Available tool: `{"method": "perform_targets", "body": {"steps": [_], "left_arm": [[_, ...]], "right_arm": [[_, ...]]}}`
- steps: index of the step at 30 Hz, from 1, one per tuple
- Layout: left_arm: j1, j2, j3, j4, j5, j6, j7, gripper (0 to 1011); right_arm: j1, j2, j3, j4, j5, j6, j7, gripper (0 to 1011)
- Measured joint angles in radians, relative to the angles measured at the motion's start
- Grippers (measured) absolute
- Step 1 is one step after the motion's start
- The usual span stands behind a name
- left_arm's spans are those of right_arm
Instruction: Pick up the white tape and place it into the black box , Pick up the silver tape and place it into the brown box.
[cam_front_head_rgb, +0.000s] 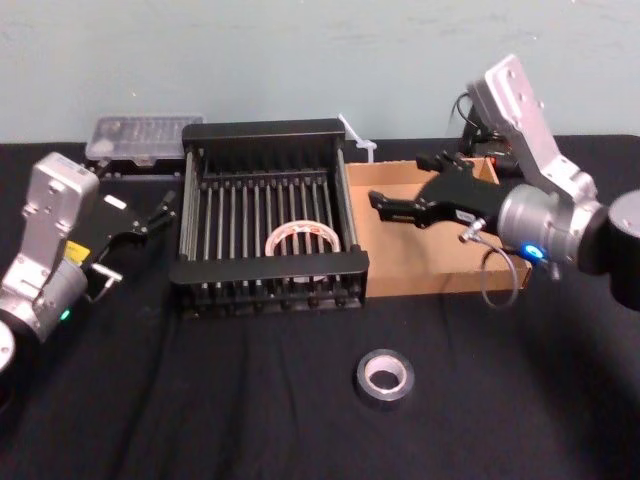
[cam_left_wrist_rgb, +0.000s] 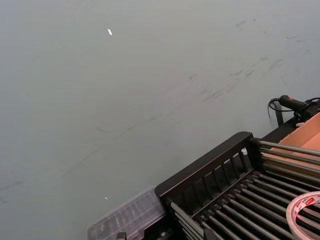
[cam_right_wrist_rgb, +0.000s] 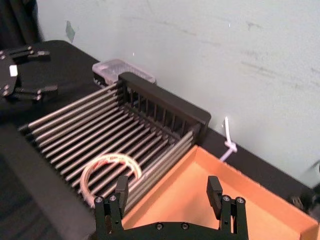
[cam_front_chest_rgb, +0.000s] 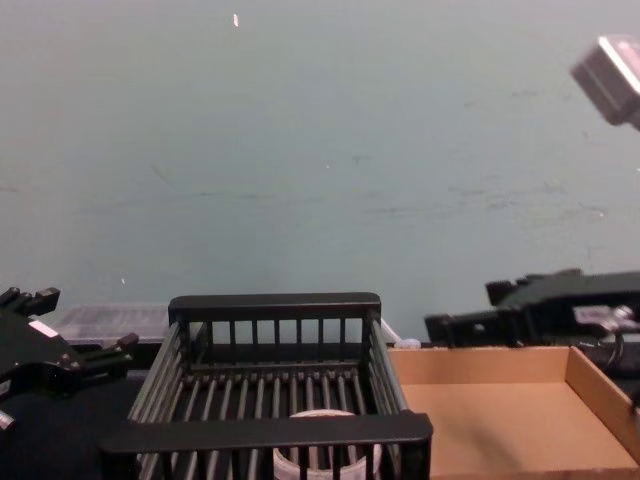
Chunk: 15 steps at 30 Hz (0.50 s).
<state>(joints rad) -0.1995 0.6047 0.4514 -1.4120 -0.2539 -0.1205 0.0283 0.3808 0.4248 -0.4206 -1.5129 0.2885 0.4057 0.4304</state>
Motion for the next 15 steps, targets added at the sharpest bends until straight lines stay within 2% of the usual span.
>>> {"method": "perform_targets", "body": {"steps": [5, 6, 8, 15], "left_arm": [[0.000, 0.000, 0.000, 0.000, 0.000, 0.000, 0.000, 1001], [0.000, 0.000, 0.000, 0.000, 0.000, 0.000, 0.000, 1002], [0.000, 0.000, 0.000, 0.000, 0.000, 0.000, 0.000, 1001], [0.000, 0.000, 0.000, 0.000, 0.000, 0.000, 0.000, 1001]], "right_arm": [[-0.074, 0.053, 0.020, -0.080, 0.019, 0.016, -0.008, 1000], [-0.074, 0.053, 0.020, -0.080, 0.019, 0.016, -0.008, 1002], [-0.112, 0.081, 0.025, -0.119, 0.026, 0.023, -0.008, 1000], [-0.174, 0.132, 0.014, -0.181, 0.024, 0.026, -0.002, 1002]]}}
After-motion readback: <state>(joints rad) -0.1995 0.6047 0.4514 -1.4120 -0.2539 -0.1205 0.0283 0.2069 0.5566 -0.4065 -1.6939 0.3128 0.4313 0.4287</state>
